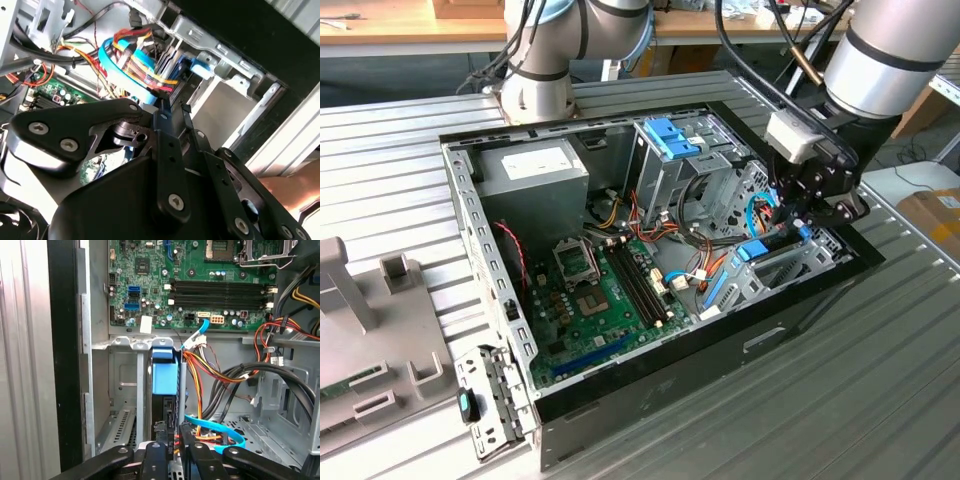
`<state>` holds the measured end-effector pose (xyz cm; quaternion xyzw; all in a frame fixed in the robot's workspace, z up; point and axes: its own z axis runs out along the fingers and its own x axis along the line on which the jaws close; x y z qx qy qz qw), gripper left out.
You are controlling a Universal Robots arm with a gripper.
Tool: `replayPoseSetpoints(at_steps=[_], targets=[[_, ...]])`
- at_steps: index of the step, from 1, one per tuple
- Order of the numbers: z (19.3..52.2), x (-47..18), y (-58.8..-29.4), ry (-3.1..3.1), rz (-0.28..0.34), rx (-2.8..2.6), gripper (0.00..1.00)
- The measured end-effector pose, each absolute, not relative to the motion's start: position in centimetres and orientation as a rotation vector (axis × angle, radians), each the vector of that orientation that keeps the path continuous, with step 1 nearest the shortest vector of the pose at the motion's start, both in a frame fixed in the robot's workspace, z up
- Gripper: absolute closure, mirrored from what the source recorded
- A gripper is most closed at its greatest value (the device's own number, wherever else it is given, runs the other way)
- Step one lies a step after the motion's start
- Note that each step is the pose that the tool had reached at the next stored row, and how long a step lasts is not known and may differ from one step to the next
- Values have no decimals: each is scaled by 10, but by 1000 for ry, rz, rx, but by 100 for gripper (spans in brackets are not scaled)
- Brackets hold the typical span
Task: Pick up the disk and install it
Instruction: 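Insert the first disk wire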
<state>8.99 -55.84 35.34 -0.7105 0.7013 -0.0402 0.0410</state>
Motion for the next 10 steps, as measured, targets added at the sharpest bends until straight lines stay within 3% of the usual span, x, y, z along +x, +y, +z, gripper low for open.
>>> replayPoseSetpoints(at_steps=[10], targets=[[352, 102, -558, 2145, -106, -2169, 76]])
